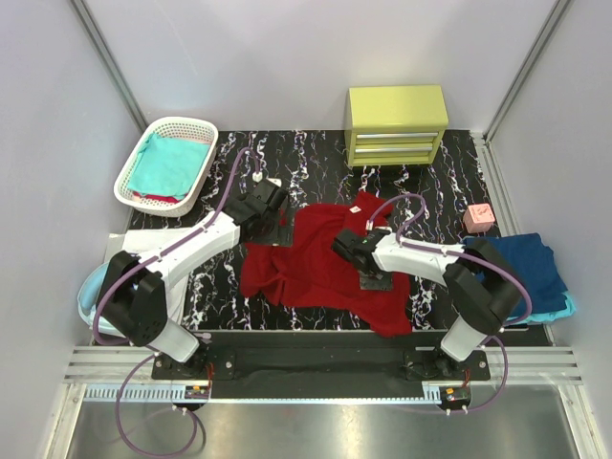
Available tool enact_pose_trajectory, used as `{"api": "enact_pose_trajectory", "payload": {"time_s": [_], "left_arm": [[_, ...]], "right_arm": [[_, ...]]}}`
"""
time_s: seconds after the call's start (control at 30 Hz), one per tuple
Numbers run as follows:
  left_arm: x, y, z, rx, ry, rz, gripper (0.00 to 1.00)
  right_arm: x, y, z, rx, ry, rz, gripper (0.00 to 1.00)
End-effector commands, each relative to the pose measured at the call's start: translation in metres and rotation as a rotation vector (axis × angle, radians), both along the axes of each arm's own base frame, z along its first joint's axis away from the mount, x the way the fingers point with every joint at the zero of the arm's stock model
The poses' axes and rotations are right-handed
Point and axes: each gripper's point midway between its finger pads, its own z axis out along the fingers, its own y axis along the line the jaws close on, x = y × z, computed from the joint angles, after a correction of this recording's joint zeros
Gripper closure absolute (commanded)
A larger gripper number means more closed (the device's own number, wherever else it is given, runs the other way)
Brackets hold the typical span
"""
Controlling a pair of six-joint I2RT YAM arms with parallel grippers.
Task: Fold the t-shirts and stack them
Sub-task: Flatten out the tshirt
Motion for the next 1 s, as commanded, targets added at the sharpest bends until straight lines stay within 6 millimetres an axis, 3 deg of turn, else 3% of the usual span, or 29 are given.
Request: {"api": "enact_pose_trajectory", "payload": {"time_s": [0.0,0.23,0.5,0.6,0.8,0.97], "left_arm": [[0.002,-0.004,0.012,-0.038,-0.044,-0.007,0.01],[0.000,-0.003,0.010,-0.033,-0.039,-0.009,0.01],[-0.002,-0.002,0.007,-0.034,-0.031,-0.007,0.01],[-0.003,-0.003,0.009,-0.040,-0.033,-0.008,0.01],[-0.013,-0.011,0.026,-0.077,-0.068,-0.030,0.01],[-0.047,-0.022,0.050,-0.131,-0.112,-0.068,0.01]], "right_arm": [[0.005,-0.007,0.001,-0.037,-0.025,-0.034,0.64],[0.002,-0.007,-0.008,-0.046,-0.002,-0.038,0.73],[-0.006,-0.012,-0.012,-0.046,0.017,-0.059,0.98],[-0.009,-0.018,-0.005,-0.053,0.001,-0.076,1.00],[-0.002,-0.031,0.035,-0.058,-0.108,-0.091,1.00],[-0.003,-0.036,0.043,-0.075,-0.112,-0.088,1.00]]}}
